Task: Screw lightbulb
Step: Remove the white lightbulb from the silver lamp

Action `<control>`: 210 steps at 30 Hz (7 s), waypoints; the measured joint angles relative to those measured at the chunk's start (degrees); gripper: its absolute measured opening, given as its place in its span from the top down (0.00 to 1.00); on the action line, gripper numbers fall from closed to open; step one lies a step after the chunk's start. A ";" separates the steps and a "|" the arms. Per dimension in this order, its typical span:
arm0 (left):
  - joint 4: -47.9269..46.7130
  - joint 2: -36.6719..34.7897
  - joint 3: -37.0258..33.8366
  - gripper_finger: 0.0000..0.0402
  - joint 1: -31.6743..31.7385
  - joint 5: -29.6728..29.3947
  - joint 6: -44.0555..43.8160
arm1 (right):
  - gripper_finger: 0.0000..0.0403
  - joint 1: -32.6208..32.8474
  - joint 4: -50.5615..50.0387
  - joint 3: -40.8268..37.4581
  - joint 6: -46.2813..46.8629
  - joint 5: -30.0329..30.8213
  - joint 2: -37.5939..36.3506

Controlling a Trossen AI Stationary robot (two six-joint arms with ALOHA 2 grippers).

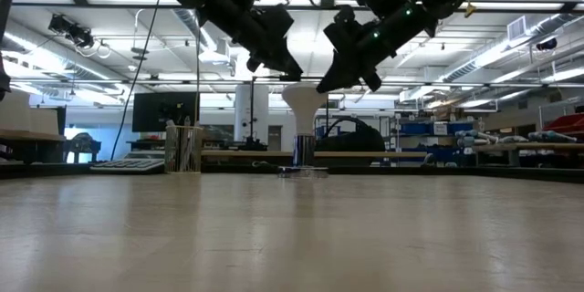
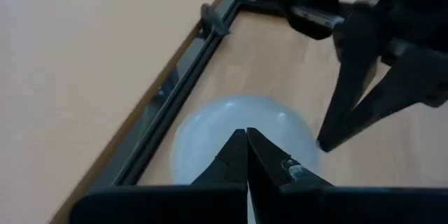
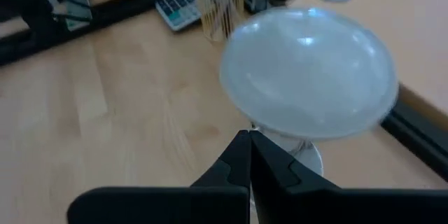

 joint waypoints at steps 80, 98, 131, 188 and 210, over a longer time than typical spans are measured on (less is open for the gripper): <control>-0.41 -6.36 -0.46 1.00 5.12 6.53 1.85 | 0.99 -1.56 27.33 -6.28 3.51 1.14 23.62; -4.82 -10.86 -0.46 1.00 5.66 8.32 2.01 | 0.98 9.97 24.94 -6.39 7.77 -1.54 22.92; -16.79 -5.50 -0.42 1.00 -0.63 7.32 6.82 | 0.98 12.54 21.98 -6.40 1.53 10.36 4.93; -17.66 -3.00 -0.44 1.00 -2.66 5.41 6.60 | 0.98 9.77 19.25 -6.36 4.99 11.00 2.21; -17.71 -3.01 -0.44 1.00 -2.69 5.94 6.59 | 0.52 6.85 33.14 -13.25 -0.18 2.81 9.09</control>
